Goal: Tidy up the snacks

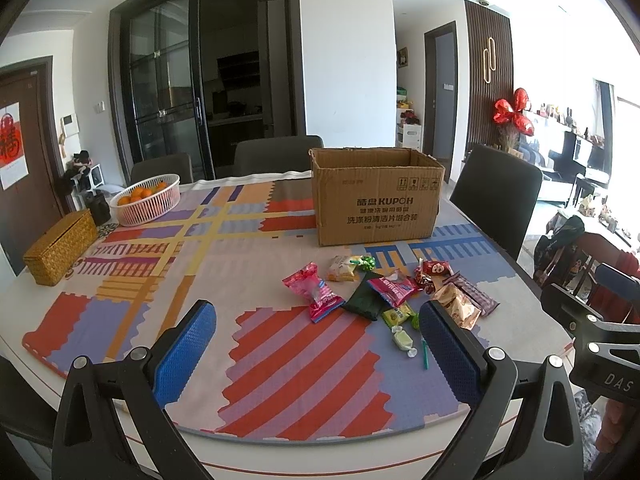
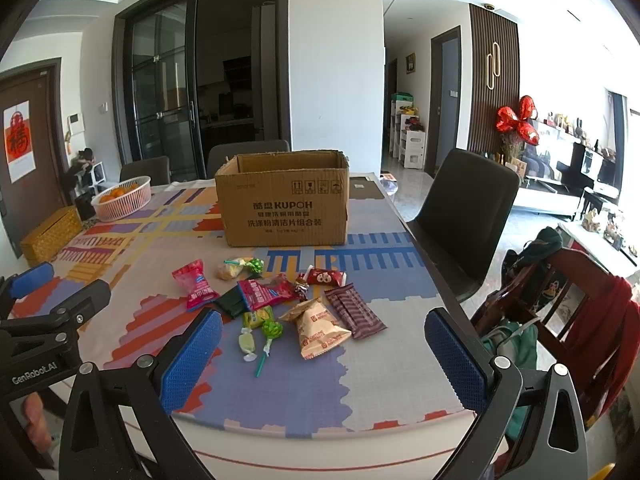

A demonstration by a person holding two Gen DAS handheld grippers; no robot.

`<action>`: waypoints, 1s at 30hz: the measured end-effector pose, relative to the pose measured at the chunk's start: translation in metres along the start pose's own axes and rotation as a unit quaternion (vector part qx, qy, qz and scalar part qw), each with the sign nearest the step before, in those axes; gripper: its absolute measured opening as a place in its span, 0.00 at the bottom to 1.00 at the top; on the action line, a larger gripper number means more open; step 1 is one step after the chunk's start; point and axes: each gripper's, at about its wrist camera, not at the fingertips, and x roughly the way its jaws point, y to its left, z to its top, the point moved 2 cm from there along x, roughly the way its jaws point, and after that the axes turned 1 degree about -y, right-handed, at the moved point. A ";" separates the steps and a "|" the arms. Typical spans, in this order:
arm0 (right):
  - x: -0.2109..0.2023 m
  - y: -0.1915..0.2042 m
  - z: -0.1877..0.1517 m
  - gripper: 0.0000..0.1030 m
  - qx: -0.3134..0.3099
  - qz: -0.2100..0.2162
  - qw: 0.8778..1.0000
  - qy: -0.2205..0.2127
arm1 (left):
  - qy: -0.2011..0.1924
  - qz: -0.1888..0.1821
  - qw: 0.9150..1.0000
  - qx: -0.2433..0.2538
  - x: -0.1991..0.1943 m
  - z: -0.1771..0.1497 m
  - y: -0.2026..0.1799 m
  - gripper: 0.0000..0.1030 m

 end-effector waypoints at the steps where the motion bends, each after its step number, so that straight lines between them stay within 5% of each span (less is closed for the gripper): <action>1: 0.001 0.003 0.000 1.00 0.000 0.000 1.000 0.000 | 0.000 0.000 1.000 0.000 0.000 0.000 0.000 1.00; 30: 0.007 0.011 0.000 1.00 0.000 0.000 1.000 0.001 | -0.001 0.000 1.000 0.001 0.000 -0.001 0.000 1.00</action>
